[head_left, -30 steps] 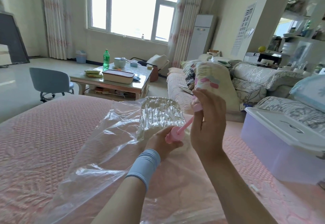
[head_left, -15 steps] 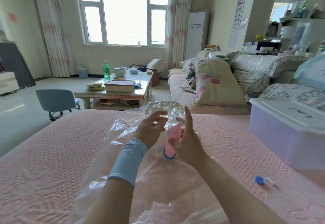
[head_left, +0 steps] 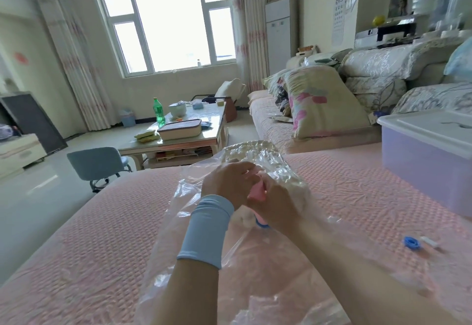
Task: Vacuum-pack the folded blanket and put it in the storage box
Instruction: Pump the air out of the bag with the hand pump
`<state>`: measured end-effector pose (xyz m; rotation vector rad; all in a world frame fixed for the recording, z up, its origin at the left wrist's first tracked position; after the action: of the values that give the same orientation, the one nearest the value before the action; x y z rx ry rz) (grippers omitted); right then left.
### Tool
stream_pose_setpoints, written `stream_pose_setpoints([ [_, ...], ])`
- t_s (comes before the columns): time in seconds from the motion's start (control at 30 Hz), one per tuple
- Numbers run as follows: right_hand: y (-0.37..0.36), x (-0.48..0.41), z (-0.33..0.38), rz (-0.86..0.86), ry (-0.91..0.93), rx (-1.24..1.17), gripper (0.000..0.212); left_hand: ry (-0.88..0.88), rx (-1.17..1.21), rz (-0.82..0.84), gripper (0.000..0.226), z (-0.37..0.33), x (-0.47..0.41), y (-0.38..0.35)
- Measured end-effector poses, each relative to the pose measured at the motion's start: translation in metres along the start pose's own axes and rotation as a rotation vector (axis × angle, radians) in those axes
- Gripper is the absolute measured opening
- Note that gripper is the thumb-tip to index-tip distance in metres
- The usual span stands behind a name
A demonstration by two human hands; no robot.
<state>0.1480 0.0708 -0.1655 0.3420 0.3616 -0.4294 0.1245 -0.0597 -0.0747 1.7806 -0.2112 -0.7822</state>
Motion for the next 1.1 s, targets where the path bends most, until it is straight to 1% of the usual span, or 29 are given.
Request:
stream_pose_setpoints([
  [0.03, 0.0, 0.001, 0.002, 0.016, 0.01, -0.002, 0.042, -0.013, -0.004, -0.011, 0.023, 0.0, 0.001, 0.002],
  [0.07, 0.001, 0.001, 0.004, 0.021, 0.016, -0.008, 0.038, -0.038, -0.026, -0.062, 0.022, -0.001, 0.002, 0.005],
  [0.1, 0.002, 0.0, 0.006, 0.019, 0.013, -0.015, 0.035, -0.08, -0.055, -0.164, 0.02, -0.003, 0.003, 0.009],
  [0.17, 0.005, -0.001, 0.008, 0.016, -0.006, -0.033, 0.038, -0.166, -0.097, -0.431, 0.017, -0.006, 0.004, 0.024],
  [0.23, 0.008, 0.0, 0.009, 0.024, -0.019, -0.055, 0.042, -0.198, -0.128, -0.667, 0.014, -0.007, 0.003, 0.041],
  [0.27, 0.008, 0.0, 0.009, 0.028, -0.024, -0.059, 0.043, -0.193, -0.132, -0.762, 0.014, -0.007, 0.001, 0.047],
  [0.3, 0.007, 0.0, 0.008, 0.034, -0.024, -0.055, 0.044, -0.181, -0.118, -0.82, 0.013, -0.006, -0.001, 0.05],
  [0.33, 0.006, 0.001, 0.006, 0.032, -0.019, -0.047, 0.045, -0.169, -0.079, -0.841, 0.013, -0.005, 0.001, 0.048],
  [0.37, 0.007, 0.0, 0.006, 0.019, -0.002, -0.032, 0.044, -0.158, -0.029, -0.839, 0.012, -0.007, 0.001, 0.044],
  [0.4, 0.006, 0.001, 0.005, 0.011, 0.005, -0.019, 0.041, -0.141, 0.012, -0.791, 0.011, -0.009, 0.005, 0.034],
  [0.43, 0.006, 0.0, 0.005, 0.003, -0.001, -0.013, 0.039, -0.116, 0.036, -0.692, 0.012, -0.01, 0.01, 0.021],
  [0.5, 0.007, 0.001, 0.006, 0.0, -0.028, -0.011, 0.036, -0.025, 0.056, -0.372, 0.015, -0.011, 0.015, -0.005],
  [0.53, 0.007, 0.001, 0.006, 0.003, -0.037, -0.01, 0.033, 0.022, 0.051, -0.245, 0.017, -0.01, 0.017, -0.015],
  [0.57, 0.007, 0.001, 0.006, 0.003, -0.04, -0.006, 0.031, 0.039, 0.04, -0.189, 0.017, -0.009, 0.018, -0.019],
  [0.6, 0.007, 0.001, 0.006, 0.001, -0.04, -0.005, 0.03, 0.031, 0.035, -0.194, 0.016, -0.01, 0.018, -0.018],
  [0.63, 0.007, 0.0, 0.004, -0.003, -0.038, -0.005, 0.031, 0.001, 0.039, -0.244, 0.013, -0.012, 0.018, -0.011],
  [0.67, 0.008, 0.0, 0.003, -0.006, -0.039, -0.007, 0.032, -0.046, 0.059, -0.33, 0.01, -0.015, 0.018, -0.002],
  [0.73, 0.009, -0.001, 0.0, 0.002, -0.046, -0.012, 0.038, -0.118, 0.111, -0.552, 0.013, -0.02, 0.019, 0.022],
  [0.83, 0.009, 0.0, -0.001, 0.023, -0.048, -0.008, 0.041, -0.127, 0.159, -0.838, 0.021, -0.016, 0.017, 0.052],
  [0.87, 0.008, 0.0, -0.001, 0.027, -0.045, 0.0, 0.04, -0.115, 0.169, -0.901, 0.02, -0.015, 0.016, 0.054],
  [0.9, 0.007, 0.001, 0.0, 0.031, -0.041, 0.009, 0.039, -0.098, 0.177, -0.921, 0.019, -0.014, 0.015, 0.052],
  [0.93, 0.006, 0.001, 0.0, 0.03, -0.036, 0.018, 0.039, -0.08, 0.18, -0.886, 0.017, -0.014, 0.015, 0.045],
  [0.97, 0.005, 0.001, 0.001, 0.023, -0.034, 0.023, 0.039, -0.07, 0.187, -0.788, 0.018, -0.014, 0.016, 0.034],
  [1.07, 0.004, 0.0, 0.0, 0.001, -0.045, 0.03, 0.042, -0.089, 0.204, -0.329, 0.026, -0.013, 0.021, 0.0],
  [1.1, 0.004, -0.001, 0.0, 0.001, -0.047, 0.028, 0.043, -0.097, 0.204, -0.249, 0.025, -0.011, 0.022, -0.004],
])
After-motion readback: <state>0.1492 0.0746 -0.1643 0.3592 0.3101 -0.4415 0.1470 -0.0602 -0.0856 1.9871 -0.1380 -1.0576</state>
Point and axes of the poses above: each hand's wrist, its own x-axis away from the middle knuckle, its own y-axis out of the back of the hand, z = x × y, the point moved 1 cm from there along -x, towards the middle knuckle, and after that the axes turned 12 degrees about -x, right-handed, at the moved point
